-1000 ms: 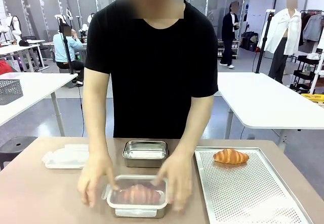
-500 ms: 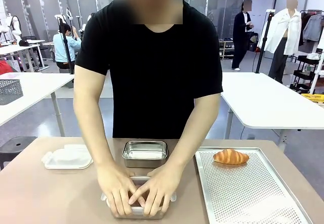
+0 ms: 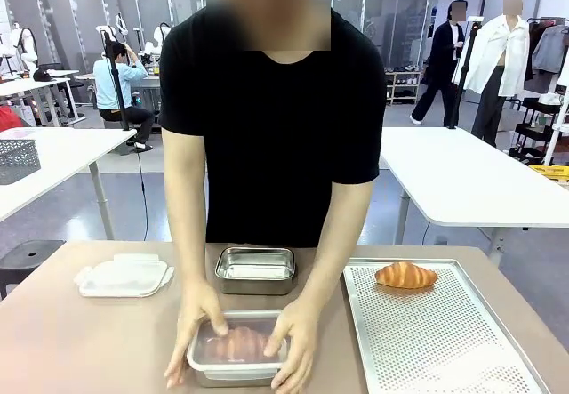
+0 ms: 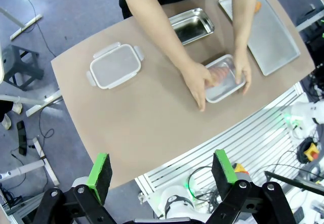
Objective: Place the bread into the airtight container.
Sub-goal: Pick up a Butter Roll and place it into an empty Airtight Container.
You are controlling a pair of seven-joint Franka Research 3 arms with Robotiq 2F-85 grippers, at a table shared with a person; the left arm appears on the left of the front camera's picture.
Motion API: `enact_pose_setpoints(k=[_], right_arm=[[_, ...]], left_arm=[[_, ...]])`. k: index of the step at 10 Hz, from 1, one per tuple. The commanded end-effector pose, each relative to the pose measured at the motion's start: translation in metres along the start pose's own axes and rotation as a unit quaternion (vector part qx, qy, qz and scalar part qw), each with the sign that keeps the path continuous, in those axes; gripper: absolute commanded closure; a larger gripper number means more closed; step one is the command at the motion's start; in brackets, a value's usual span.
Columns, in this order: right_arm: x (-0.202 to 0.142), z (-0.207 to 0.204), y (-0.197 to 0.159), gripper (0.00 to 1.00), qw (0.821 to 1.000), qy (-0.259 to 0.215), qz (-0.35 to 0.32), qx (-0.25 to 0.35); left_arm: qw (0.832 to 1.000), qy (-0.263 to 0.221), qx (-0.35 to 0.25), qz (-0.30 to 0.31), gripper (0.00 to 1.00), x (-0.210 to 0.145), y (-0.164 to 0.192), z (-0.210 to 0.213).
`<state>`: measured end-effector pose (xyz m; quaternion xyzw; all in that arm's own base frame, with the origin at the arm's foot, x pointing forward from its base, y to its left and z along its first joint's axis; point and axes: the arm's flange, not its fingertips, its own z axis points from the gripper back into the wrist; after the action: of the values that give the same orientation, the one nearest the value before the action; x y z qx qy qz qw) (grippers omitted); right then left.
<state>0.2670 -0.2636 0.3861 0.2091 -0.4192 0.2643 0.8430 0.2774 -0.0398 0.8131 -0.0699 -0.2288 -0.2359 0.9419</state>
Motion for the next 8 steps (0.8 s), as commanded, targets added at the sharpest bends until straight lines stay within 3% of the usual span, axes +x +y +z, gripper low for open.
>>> enact_pose_setpoints(k=[1,8], right_arm=[[-0.0010,0.0005,-0.0010,0.00,1.000,-0.011,0.008,-0.001],[0.0000,0.0000,0.0000,0.00,1.000,0.000,0.000,0.000]], left_arm=[[1.000,0.000,-0.002,-0.002,0.00,-0.0014,0.0000,0.0002],[1.000,0.000,-0.002,-0.002,0.00,-0.0014,0.0000,0.0002]])
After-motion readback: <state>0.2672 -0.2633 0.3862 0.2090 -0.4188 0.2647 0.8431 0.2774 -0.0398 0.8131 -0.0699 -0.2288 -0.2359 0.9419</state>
